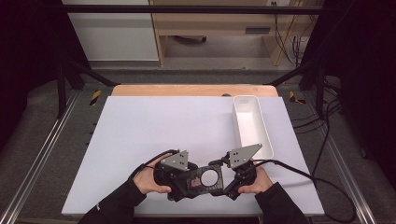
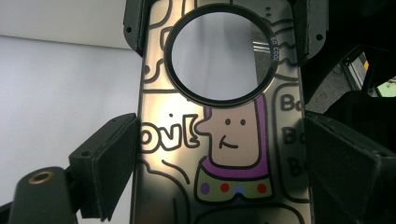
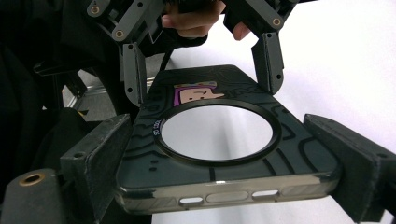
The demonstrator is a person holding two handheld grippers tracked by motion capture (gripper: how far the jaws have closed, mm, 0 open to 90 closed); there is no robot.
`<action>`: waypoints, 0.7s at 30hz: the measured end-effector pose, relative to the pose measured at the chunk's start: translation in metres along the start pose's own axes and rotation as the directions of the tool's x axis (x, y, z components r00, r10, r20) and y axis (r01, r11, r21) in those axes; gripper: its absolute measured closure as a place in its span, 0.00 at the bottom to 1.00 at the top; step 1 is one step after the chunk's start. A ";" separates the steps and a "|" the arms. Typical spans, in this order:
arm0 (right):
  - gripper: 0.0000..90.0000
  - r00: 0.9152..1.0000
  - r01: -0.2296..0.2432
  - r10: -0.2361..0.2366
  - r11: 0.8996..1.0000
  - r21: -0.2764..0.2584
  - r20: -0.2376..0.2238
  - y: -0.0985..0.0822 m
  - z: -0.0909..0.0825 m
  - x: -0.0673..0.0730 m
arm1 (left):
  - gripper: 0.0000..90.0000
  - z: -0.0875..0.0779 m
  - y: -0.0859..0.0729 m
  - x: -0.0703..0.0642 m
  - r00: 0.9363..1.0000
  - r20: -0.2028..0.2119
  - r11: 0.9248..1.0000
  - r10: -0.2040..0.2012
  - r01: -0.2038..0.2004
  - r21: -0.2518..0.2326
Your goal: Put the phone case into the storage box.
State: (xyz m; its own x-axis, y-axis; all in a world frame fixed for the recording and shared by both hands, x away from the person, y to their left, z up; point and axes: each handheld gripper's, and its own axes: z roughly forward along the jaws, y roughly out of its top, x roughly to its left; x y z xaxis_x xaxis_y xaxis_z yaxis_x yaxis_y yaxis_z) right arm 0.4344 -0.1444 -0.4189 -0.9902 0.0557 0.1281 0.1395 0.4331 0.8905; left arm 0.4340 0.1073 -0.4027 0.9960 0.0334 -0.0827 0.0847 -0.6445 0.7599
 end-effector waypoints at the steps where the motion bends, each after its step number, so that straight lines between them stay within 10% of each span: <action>1: 0.13 1.000 0.001 -0.001 1.000 0.001 -0.001 0.000 0.000 0.000 | 0.13 0.000 0.000 0.000 1.000 -0.001 1.000 0.004 -0.004 0.002; 21: 0.14 1.000 0.010 -0.010 1.000 0.002 0.021 0.002 -0.004 0.002 | 0.09 -0.001 0.000 -0.001 0.999 -0.031 1.000 0.012 -0.011 0.009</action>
State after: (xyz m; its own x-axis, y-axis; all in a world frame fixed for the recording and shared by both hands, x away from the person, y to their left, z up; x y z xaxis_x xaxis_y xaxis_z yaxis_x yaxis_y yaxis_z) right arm 0.4325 -0.1470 -0.4152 -0.9915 0.0702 0.1096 0.1293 0.4355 0.8909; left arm 0.4327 0.1085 -0.4022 0.9973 0.0496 -0.0536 0.0730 -0.6520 0.7547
